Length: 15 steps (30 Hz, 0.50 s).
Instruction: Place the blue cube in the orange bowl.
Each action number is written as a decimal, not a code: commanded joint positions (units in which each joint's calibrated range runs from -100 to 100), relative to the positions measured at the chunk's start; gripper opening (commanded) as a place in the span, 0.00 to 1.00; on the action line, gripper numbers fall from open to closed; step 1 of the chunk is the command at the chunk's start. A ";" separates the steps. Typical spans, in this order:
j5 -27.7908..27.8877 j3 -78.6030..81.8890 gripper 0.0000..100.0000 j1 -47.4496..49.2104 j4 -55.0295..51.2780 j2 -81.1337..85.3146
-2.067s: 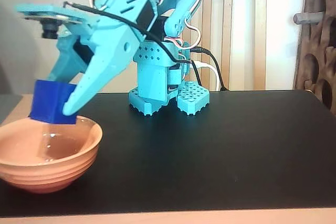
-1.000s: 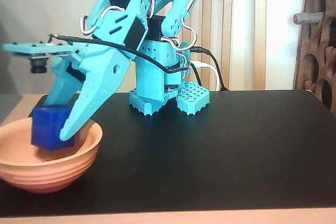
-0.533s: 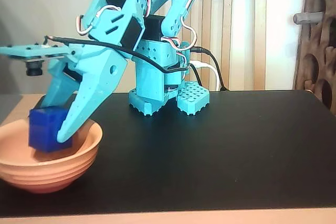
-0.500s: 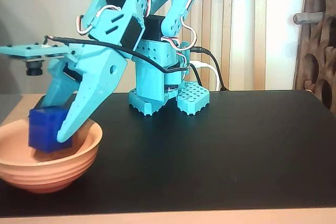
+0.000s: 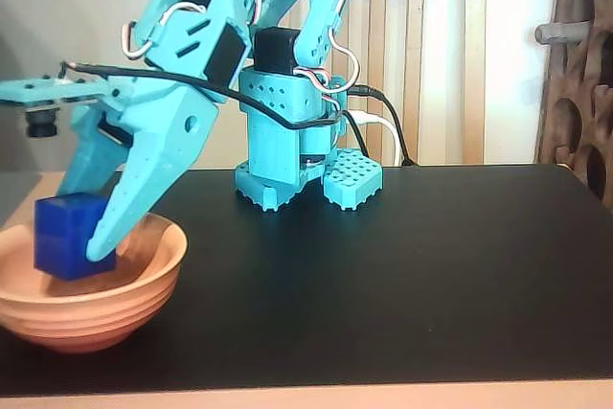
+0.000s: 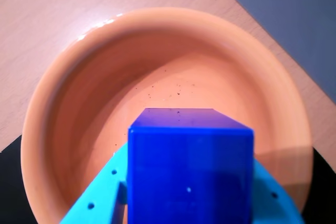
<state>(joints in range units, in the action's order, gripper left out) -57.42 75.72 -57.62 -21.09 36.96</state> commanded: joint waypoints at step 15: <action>0.36 -6.48 0.15 1.25 6.11 -6.24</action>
<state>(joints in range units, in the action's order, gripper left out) -57.42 75.27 -57.15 -18.27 31.69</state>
